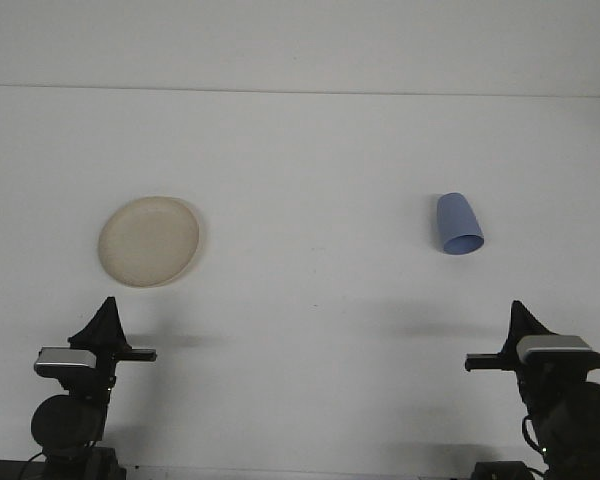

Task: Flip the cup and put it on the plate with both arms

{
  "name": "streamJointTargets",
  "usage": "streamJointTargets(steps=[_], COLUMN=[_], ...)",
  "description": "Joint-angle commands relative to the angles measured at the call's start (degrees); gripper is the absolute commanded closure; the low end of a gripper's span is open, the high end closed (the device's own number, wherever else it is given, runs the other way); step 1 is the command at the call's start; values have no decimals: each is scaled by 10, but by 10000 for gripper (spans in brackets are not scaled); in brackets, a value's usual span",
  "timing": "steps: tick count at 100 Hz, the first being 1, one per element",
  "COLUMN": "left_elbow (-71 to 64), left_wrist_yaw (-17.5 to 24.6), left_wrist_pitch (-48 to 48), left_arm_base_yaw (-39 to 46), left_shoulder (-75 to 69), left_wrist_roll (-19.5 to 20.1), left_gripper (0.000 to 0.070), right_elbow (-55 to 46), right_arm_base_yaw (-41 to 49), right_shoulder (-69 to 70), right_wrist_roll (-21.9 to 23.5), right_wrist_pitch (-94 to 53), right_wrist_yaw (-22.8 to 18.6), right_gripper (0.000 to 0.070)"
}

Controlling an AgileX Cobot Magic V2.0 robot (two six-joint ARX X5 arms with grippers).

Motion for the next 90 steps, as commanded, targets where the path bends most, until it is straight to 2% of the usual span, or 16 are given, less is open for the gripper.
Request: streamJointTargets(steps=[1,21,62,68,74,80,86,90], left_elbow=[-11,-11,-11,-11,-11,-11,-11,-11], left_wrist_yaw=[0,0,0,0,0,0,0,0], left_wrist_pitch=[8,8,8,8,8,8,8,8], left_arm_base_yaw=[0,0,0,0,0,0,0,0], left_shoulder=[-1,-1,-1,-1,-1,-1,-1,-1], left_wrist_roll=[-3,-3,-3,-3,-3,-3,-3,-3], left_gripper=[688,688,688,688,688,688,688,688], right_elbow=[51,139,143,143,143,143,143,143], right_arm_base_yaw=[0,0,0,0,0,0,0,0], right_shoulder=[49,156,192,191,191,191,191,191], right_wrist_roll=[8,8,20,20,20,21,21,21], right_wrist_pitch=[-58,-175,-182,-186,-187,-187,-187,-187], right_wrist_yaw=[0,0,1,1,1,1,1,2], right_gripper=[700,700,687,609,460,341,271,249])
